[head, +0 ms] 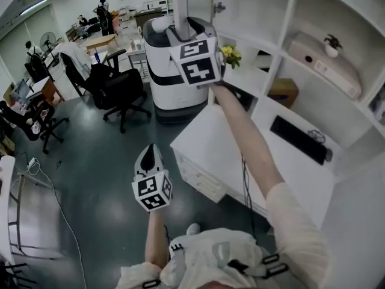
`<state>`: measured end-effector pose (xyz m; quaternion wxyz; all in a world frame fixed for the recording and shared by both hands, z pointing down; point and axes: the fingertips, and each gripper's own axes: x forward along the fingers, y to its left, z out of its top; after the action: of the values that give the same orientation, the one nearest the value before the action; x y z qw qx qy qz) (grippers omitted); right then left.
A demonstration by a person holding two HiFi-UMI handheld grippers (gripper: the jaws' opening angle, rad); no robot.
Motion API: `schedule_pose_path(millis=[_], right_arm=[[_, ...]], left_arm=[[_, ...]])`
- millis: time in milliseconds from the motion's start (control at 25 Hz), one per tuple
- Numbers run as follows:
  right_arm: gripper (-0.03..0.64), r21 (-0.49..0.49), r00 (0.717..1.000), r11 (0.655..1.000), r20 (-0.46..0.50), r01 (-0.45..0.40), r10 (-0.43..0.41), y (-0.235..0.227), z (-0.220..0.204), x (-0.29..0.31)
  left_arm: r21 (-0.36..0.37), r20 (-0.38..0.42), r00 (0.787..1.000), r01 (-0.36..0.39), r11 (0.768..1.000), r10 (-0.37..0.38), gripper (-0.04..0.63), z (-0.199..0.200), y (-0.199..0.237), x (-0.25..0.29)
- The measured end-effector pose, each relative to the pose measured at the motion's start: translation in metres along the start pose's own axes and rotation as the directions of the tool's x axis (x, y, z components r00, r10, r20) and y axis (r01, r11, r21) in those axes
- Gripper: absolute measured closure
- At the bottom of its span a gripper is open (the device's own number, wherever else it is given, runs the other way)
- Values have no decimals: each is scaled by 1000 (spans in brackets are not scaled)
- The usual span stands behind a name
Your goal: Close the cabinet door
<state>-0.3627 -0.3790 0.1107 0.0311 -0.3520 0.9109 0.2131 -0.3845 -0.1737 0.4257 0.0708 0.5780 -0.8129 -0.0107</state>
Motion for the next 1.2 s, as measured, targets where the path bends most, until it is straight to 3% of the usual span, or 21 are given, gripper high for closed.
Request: schedule_pose_path(millis=[480, 840, 1200], right_arm=[[443, 2, 1000, 1000, -5, -21, 21, -32, -4, -37], [465, -22, 999, 1000, -30, 12, -13, -72, -14, -62], [506, 29, 988, 990, -78, 137, -134, -133, -32, -90]], left_arm=[[8, 6, 996, 87, 996, -87, 591, 6, -46, 19], [31, -10, 990, 139, 990, -139, 591, 4, -70, 23], [81, -3, 984, 178, 981, -179, 590, 15, -89, 24]])
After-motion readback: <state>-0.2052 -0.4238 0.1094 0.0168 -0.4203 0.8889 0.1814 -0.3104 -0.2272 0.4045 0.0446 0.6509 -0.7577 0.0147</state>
